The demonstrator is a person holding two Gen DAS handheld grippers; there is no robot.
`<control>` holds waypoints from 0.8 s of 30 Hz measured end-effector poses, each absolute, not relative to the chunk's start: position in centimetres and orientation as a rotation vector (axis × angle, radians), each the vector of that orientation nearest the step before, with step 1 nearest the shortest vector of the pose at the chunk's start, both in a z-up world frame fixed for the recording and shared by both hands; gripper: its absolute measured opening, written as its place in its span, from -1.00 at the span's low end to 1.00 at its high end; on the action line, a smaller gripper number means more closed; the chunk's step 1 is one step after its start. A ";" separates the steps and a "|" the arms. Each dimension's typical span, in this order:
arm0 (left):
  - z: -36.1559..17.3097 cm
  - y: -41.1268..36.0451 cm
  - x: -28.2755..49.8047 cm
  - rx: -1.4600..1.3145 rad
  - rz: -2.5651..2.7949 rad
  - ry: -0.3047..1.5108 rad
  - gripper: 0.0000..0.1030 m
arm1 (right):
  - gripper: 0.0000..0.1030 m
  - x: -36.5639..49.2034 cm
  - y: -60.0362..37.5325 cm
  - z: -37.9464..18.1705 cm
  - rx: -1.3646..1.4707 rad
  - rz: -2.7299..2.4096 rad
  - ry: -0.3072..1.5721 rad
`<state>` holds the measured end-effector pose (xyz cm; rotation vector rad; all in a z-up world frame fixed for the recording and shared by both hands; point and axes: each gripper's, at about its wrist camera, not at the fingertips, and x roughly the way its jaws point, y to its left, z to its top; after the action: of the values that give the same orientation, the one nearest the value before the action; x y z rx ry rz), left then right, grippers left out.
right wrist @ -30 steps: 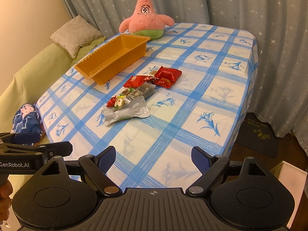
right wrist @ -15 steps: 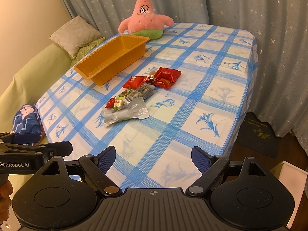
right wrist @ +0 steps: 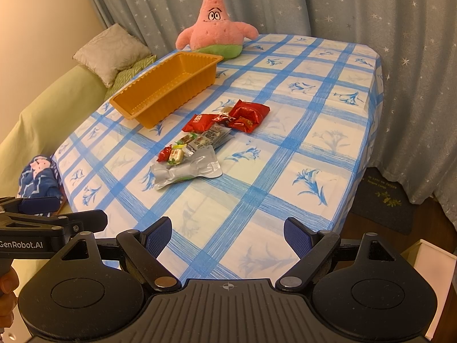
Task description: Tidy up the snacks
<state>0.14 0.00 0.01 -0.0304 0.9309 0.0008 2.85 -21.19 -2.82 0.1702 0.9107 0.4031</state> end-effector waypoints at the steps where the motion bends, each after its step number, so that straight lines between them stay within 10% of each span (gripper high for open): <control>1: 0.0 0.0 0.2 -0.030 0.001 0.931 1.00 | 0.66 2.9 -21.2 -2.8 0.170 0.403 0.911; 24: 0.0 0.0 0.2 -0.031 0.000 0.932 1.00 | 0.66 3.3 -20.7 -2.9 0.171 0.404 0.912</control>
<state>0.15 0.03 0.00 -0.0315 0.9320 0.0001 3.26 -20.66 -2.91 0.1708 0.9120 0.4036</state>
